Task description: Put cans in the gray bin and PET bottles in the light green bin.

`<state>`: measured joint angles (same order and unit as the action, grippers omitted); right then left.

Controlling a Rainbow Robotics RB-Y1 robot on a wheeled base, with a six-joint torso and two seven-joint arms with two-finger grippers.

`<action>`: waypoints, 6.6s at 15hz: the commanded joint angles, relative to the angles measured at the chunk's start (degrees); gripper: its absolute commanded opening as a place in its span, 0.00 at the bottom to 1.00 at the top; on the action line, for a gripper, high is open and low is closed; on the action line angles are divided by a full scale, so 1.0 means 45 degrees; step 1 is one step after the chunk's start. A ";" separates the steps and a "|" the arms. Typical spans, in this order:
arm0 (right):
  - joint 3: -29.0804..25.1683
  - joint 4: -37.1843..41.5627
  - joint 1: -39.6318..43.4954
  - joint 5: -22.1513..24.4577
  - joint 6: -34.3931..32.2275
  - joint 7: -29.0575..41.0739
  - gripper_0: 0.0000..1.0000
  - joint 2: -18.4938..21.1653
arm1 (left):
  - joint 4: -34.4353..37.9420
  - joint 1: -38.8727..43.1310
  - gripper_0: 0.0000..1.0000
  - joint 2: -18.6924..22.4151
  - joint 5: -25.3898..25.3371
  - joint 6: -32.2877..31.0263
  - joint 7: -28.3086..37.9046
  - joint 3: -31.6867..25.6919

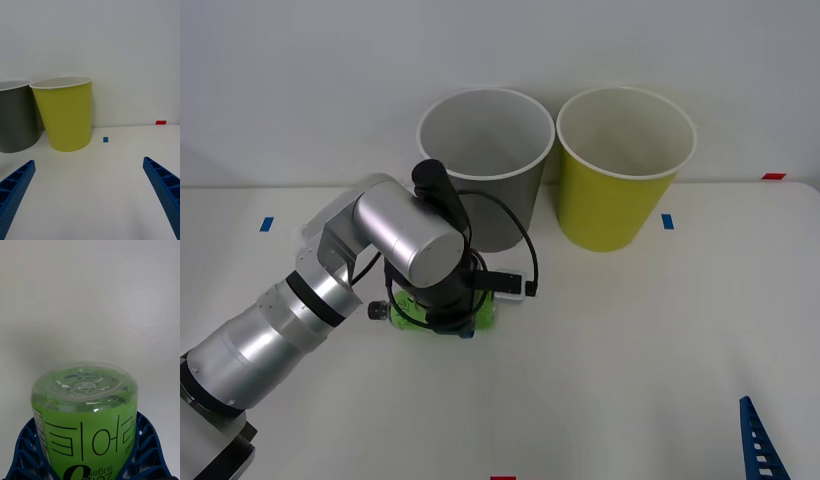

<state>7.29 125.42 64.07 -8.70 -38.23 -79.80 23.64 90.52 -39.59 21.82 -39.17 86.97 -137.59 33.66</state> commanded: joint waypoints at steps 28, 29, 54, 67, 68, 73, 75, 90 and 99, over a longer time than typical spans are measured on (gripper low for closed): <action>0.0000 0.0000 0.0000 0.0000 0.0000 0.0000 1.00 0.0000 | 1.0274 0.0009 0.00 -0.0025 -0.0730 -0.0264 0.8779 -0.4180; 0.0000 0.0000 0.0000 0.0000 0.0000 0.0000 1.00 0.0000 | 1.0294 0.0009 0.00 -0.0416 -0.0730 -0.0284 0.8896 -0.4551; 0.0000 0.0000 0.0000 0.0000 0.0000 0.0000 1.00 0.0000 | 1.0255 -0.0010 0.00 -0.0767 -0.1120 -0.3624 1.1611 -0.8418; 0.0000 0.0000 0.0000 0.0000 0.0000 0.0000 1.00 0.0000 | 0.6681 -0.2530 0.00 -0.0924 -0.0964 -0.5850 1.1279 -0.7051; 0.0000 0.0000 0.0000 0.0000 0.0000 0.0000 1.00 0.0000 | 0.6310 -0.2803 0.00 -0.1002 -0.0827 -0.6065 1.1240 -0.6817; 0.0000 0.0000 0.0000 0.0000 0.0000 0.0000 1.00 0.0000 | 0.3888 -0.3975 0.00 -0.1822 0.0091 -0.7706 1.1025 -0.5742; 0.0000 0.0000 0.0000 0.0000 0.0000 0.0000 1.00 0.0000 | 0.2872 -0.4346 0.00 -0.1959 0.0032 -0.8487 1.0908 -0.5508; 0.0000 0.0000 0.0000 0.0000 0.0000 0.0000 1.00 0.0000 | -0.1562 -0.4991 0.00 -0.3053 0.0872 -1.5401 1.0185 -0.2539; 0.0000 0.0000 0.0000 0.0000 0.0000 0.0000 1.00 0.0000 | -0.3573 -0.4991 0.00 -0.3638 0.0950 -1.8409 1.0283 -0.1367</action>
<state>7.29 125.42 64.07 -8.70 -38.23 -79.81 23.64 74.44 -61.99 5.88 -34.68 3.74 -91.60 27.21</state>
